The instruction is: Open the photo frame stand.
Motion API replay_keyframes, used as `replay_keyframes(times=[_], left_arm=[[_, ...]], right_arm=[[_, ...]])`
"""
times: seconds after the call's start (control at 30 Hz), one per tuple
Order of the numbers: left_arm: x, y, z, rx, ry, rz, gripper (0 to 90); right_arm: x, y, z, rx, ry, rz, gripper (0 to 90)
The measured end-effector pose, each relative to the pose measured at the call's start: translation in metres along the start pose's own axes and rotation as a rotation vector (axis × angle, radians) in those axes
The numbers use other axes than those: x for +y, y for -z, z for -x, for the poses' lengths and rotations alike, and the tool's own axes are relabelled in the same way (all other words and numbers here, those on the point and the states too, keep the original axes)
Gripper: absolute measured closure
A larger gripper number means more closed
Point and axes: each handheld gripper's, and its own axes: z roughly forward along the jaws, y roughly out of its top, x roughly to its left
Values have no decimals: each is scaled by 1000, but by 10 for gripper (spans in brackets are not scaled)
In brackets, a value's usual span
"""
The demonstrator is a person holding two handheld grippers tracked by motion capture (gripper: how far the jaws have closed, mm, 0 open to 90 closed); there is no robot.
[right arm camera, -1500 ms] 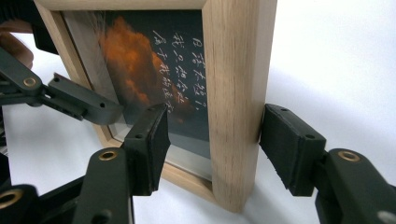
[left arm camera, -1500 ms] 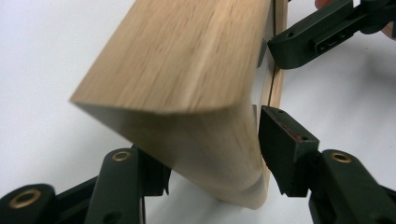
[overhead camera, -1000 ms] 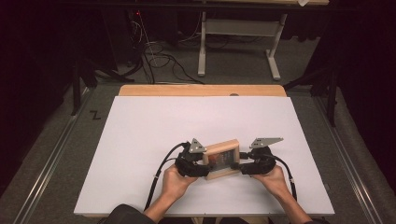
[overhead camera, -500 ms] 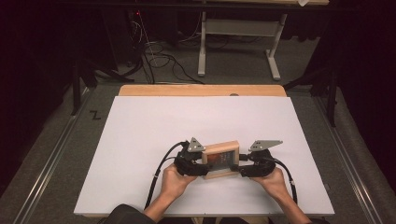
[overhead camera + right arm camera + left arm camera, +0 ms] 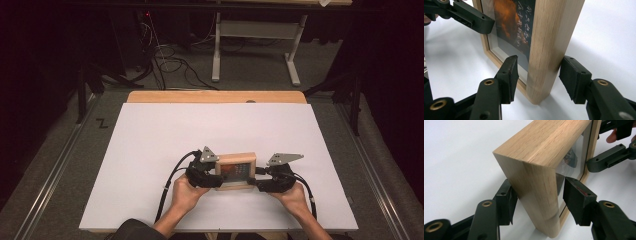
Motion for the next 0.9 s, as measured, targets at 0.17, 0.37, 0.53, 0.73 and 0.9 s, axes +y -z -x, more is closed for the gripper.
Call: replay_keyframes(times=[0.17,0.37,0.53,0.73,0.9], left_arm=[[-1,2,0,3,-7,-7,460],[-1,3,-2,-1,-4,-15,463],[-1,4,-2,0,-1,-14,463],[-2,7,-2,3,11,-4,463],[-3,10,-4,5,16,0,477]], right_arm=[[-1,1,-2,-10,4,0,515],[-1,0,-6,-30,5,-12,550],[-2,1,-6,-35,7,-12,559],[-1,1,-6,-32,4,-8,553],[-1,1,-7,-33,0,-12,558]])
